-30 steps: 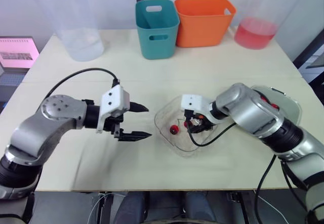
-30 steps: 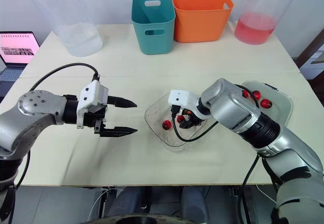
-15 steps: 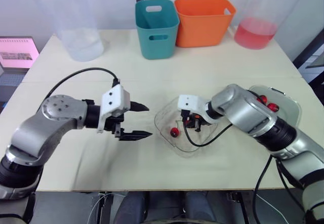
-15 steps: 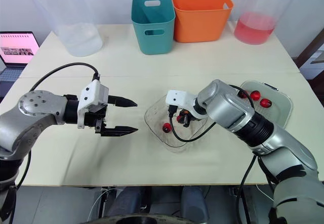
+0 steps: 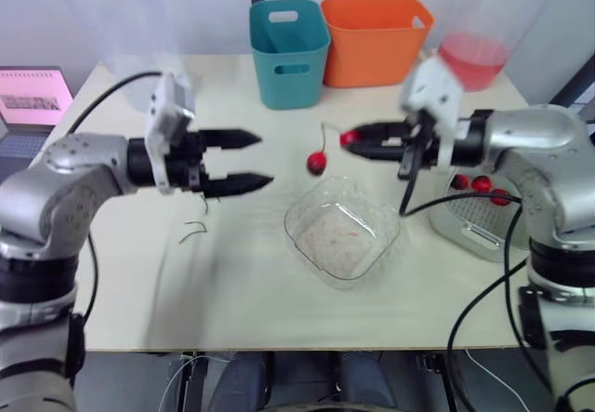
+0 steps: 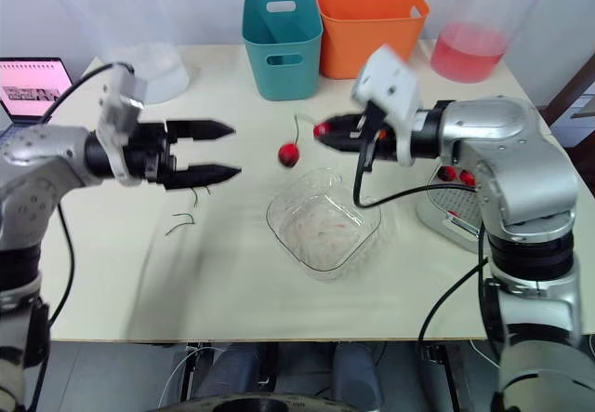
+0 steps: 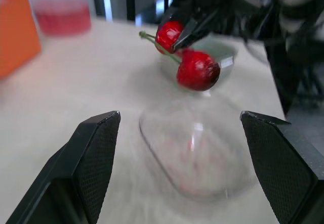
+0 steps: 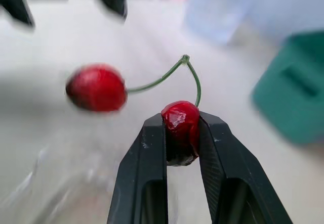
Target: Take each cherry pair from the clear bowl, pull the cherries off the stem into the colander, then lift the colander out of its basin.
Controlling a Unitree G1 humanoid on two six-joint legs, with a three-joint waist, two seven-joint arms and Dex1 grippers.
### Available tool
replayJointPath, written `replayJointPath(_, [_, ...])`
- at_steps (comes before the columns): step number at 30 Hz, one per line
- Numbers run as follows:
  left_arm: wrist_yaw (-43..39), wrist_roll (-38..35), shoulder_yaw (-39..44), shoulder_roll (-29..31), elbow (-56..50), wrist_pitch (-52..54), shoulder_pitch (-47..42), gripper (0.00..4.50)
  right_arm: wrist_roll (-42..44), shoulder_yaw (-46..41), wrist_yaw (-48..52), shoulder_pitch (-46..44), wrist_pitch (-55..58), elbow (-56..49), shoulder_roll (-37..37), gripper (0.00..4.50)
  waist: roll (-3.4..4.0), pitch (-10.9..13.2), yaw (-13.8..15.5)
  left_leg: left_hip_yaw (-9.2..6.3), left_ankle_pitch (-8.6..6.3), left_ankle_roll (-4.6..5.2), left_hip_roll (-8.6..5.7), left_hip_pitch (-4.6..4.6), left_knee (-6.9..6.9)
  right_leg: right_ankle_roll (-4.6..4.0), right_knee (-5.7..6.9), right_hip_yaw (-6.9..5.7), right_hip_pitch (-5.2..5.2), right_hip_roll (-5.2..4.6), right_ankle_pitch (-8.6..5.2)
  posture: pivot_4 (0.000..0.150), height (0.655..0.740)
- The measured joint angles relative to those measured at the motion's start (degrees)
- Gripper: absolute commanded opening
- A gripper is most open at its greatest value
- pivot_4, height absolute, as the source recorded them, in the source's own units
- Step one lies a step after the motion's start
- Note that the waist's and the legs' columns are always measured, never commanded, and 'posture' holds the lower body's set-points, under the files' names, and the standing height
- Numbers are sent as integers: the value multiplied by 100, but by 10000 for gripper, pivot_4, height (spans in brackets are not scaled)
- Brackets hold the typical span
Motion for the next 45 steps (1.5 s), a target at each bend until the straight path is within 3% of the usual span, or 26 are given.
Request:
replayJointPath(10, [286, -131, -29, -916, 1344, 362, -1435, 40108, 312, 0, -1025, 192, -628, -230, 454, 6264, 0, 0, -34, 4, 3, -4, -6, 0, -1, 0, 7, 2, -8, 1, 0, 1500, 7400])
replayJointPath(23, [479, -5, -97, -1547, 2003, 661, -2019, 40108, 186, 381, -1228, 392, -1428, -483, 226, 6264, 0, 0, -39, 5, 3, -5, -6, 0, -2, 0, 9, 3, -11, 2, 0, 1500, 7400])
replayJointPath(26, [485, 0, -91, -1609, 2015, 697, -2025, 31374, 223, 385, -1256, 420, -1431, -530, 189, 6032, 0, 0, -31, 4, 3, -5, -6, 0, -1, 0, 10, 3, -12, 2, 0, 1500, 7400])
replayJointPath(32, [575, 4, -80, -1753, 2112, 709, -2077, 223, 245, 483, -1304, 433, -1431, -540, 172, 6032, 0, 0, -22, 4, 3, -5, -6, 0, -1, 0, 10, 4, -11, 1, 0, 1500, 7400])
replayJointPath(39, [589, 3, -66, -1754, 2114, 750, -2086, 223, 326, 493, -1337, 433, -1424, -541, 113, 6032, 0, 0, -27, 4, 3, -5, -6, 0, -2, 0, 10, 4, -12, 1, 0, 1500, 7400])
replayJointPath(42, [523, 5, -62, -1749, 2114, 742, -2086, 0, 463, 481, -1373, 432, -1310, -551, 80, 17286, 0, 0, -22, 4, 3, -5, -6, 0, -2, 0, 10, 4, -12, 1, 0, 1500, 7400])
replayJointPath(45, [335, 14, -39, -1673, 2114, 615, -2085, 0, 958, 399, -1224, 506, -783, -555, -176, 32738, 0, 0, -18, 4, 3, -5, -3, 0, -2, 0, 7, 4, -11, 0, 0, 1500, 7400])
